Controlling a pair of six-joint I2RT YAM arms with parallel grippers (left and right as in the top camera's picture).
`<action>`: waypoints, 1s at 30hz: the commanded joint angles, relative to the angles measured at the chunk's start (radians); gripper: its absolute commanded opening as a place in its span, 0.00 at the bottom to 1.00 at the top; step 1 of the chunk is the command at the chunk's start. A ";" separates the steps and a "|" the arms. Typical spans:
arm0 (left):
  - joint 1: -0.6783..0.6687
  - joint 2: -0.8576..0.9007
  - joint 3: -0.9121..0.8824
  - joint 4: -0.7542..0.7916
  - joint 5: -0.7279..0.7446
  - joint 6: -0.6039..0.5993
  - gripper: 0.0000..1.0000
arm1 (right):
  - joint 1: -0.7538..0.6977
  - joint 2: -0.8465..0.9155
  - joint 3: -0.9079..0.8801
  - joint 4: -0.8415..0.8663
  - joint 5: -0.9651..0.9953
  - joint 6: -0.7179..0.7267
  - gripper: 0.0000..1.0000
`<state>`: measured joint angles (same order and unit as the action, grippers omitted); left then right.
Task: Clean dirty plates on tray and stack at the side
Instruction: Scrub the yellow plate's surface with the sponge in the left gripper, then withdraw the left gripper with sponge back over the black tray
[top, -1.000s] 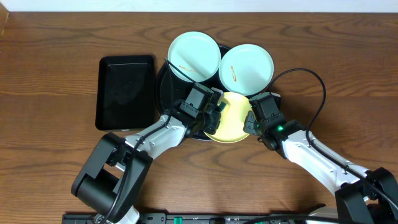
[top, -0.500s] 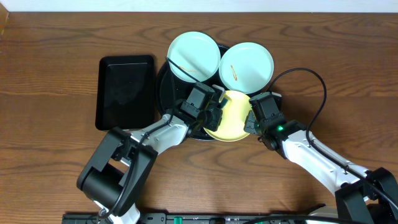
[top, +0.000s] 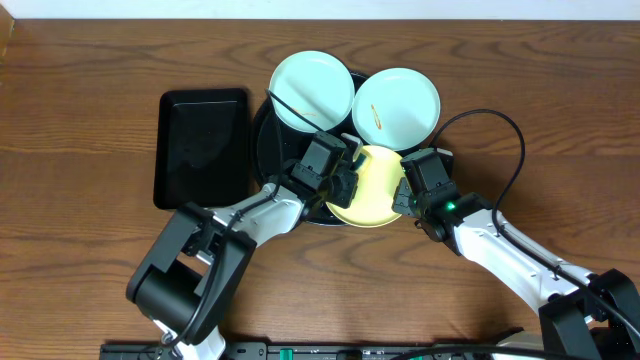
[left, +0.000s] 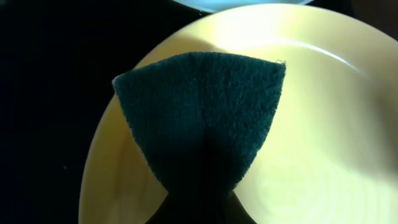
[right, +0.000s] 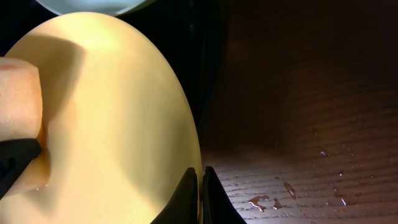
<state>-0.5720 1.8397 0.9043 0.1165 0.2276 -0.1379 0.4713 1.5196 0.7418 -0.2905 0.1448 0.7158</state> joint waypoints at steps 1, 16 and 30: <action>0.001 0.059 -0.020 0.002 -0.050 -0.002 0.08 | 0.014 0.005 -0.008 -0.008 -0.022 0.001 0.01; 0.002 0.090 -0.020 0.166 -0.126 -0.002 0.08 | 0.014 0.005 -0.008 -0.009 -0.022 0.001 0.01; 0.004 -0.082 0.024 0.409 -0.131 -0.002 0.08 | 0.014 0.005 -0.008 -0.014 -0.022 0.001 0.01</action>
<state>-0.5713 1.8725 0.8909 0.5041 0.1120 -0.1383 0.4713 1.5196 0.7418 -0.3031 0.1238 0.7158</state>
